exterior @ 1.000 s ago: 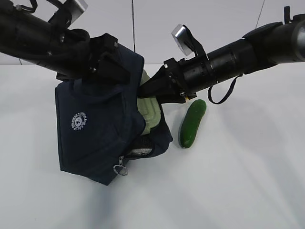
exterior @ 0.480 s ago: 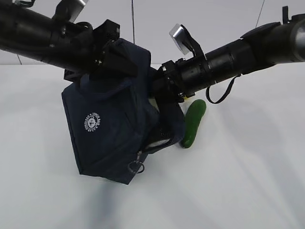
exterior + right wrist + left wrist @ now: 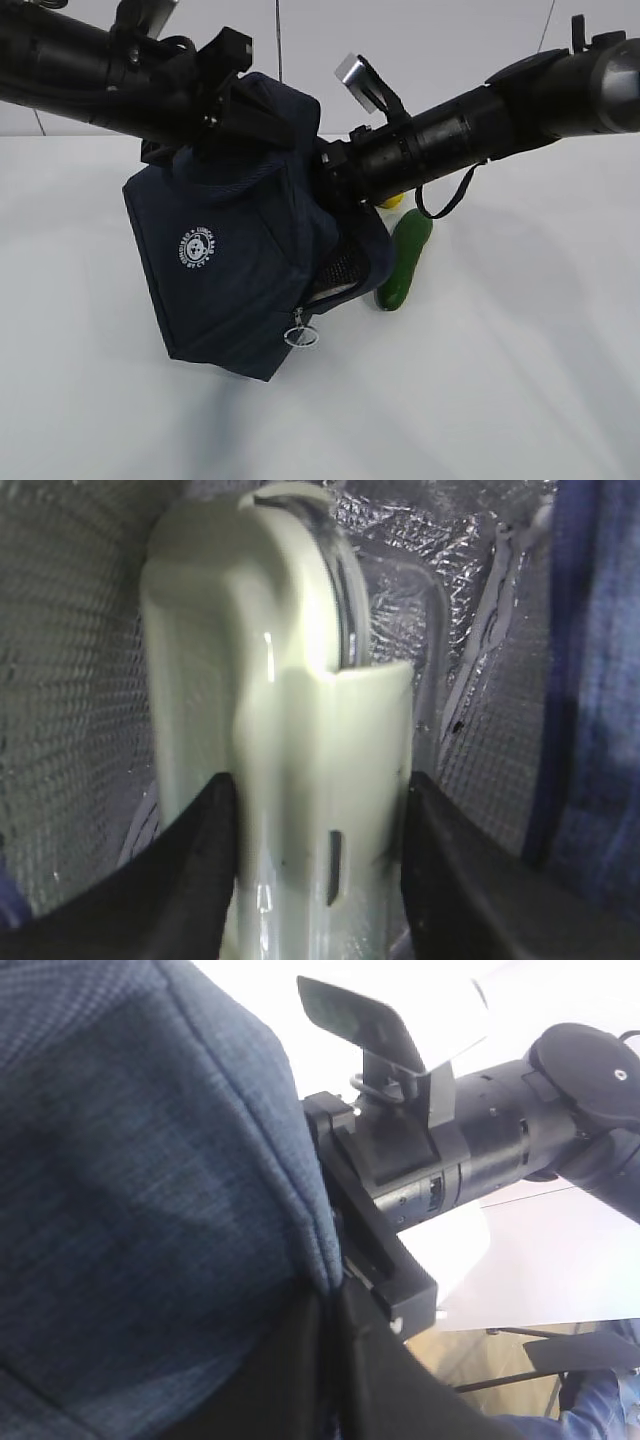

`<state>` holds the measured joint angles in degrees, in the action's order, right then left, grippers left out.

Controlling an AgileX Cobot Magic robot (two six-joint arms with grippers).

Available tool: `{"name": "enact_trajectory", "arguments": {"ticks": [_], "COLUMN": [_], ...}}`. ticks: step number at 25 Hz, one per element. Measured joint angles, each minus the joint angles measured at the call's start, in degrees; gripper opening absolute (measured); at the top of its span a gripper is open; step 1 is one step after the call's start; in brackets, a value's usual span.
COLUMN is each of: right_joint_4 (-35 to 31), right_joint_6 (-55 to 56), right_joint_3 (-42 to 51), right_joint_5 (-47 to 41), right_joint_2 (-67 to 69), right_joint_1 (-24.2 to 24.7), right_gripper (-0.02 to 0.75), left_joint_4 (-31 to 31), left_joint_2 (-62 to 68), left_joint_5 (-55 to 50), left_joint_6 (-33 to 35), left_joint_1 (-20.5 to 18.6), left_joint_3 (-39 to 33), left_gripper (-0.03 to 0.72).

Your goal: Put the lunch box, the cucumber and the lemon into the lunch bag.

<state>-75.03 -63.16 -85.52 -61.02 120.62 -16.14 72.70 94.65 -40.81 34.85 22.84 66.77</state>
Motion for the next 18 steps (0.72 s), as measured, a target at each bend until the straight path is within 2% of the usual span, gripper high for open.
{"name": "enact_trajectory", "arguments": {"ticks": [9, 14, 18], "right_joint_4": [0.0, -2.3, -2.3], "right_joint_6": [-1.2, -1.2, -1.2], "right_joint_3": [0.0, -0.1, -0.1], "right_joint_5": [0.0, -0.4, -1.2], "right_joint_2": [0.3, 0.3, 0.3], "right_joint_1": [-0.1, -0.1, -0.1], "right_gripper": [0.375, 0.519, 0.54], "left_joint_4": [0.2, -1.1, -4.0], "left_joint_2": [0.0, 0.0, 0.2], "left_joint_5": [0.0, 0.4, 1.5], "left_joint_6": [0.2, 0.9, 1.2], "left_joint_1": [0.0, 0.0, 0.0], "left_joint_3": [0.0, 0.0, -0.1], "left_gripper": [-0.008, -0.008, -0.008]}}
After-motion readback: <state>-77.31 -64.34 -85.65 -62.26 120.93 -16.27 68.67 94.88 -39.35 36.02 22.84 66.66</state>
